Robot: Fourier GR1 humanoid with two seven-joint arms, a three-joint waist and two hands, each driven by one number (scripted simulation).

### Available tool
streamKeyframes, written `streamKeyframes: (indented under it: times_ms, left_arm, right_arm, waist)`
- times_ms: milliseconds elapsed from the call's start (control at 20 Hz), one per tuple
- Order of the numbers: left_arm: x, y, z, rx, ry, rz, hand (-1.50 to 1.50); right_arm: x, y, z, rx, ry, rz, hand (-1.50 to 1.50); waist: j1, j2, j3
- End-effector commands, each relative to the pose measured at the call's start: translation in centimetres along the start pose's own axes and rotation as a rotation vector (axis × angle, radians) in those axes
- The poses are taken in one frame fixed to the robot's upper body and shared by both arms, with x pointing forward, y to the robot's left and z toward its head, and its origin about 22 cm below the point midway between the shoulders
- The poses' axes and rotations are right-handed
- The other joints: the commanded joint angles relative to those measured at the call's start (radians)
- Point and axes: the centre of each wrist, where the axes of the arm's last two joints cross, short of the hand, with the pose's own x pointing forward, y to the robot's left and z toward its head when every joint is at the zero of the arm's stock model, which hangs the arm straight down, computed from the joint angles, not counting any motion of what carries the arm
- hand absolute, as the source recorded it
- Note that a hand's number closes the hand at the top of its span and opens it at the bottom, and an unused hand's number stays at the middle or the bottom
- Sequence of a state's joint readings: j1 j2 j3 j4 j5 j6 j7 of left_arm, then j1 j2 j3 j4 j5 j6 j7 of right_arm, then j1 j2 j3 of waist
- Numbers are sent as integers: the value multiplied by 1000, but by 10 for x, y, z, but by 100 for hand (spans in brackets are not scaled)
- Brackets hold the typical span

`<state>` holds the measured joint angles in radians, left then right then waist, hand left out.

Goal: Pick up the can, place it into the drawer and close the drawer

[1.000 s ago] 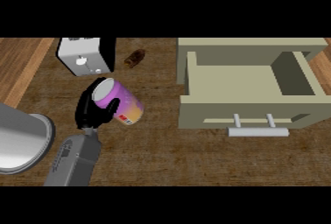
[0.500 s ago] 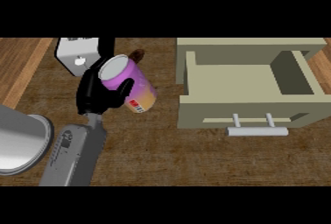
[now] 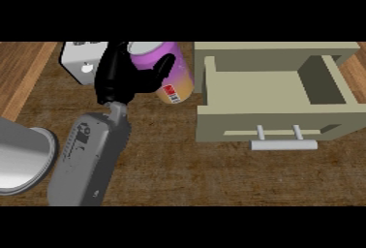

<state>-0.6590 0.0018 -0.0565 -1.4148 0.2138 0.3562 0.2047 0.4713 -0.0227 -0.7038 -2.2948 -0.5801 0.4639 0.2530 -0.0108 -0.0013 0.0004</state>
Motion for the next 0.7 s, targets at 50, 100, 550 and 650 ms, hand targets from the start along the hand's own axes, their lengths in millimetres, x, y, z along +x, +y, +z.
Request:
streamKeyframes:
  times_ms: [50, 100, 550, 650]
  left_arm:
    - [8, -42, -13, -16, 0, -25, 150]
    - [23, -35, -31, -27, 3, -5, 150]
    - [30, -82, -62, 0, -10, -60, 150]
    - [33, -94, -57, -15, -8, -57, 150]
  right_arm:
    - [1, 6, -8, 18, -9, 15, -150]
    - [0, 3, -6, 3, -14, -3, -150]
    - [-21, 7, -7, 37, -3, -16, -150]
    - [-10, 1, -8, 19, -1, -4, -150]
  waist:
    - [-6, 2, 0]
    - [-6, 3, 0]
    - [-28, 7, 1]
    - [-15, 3, 0]
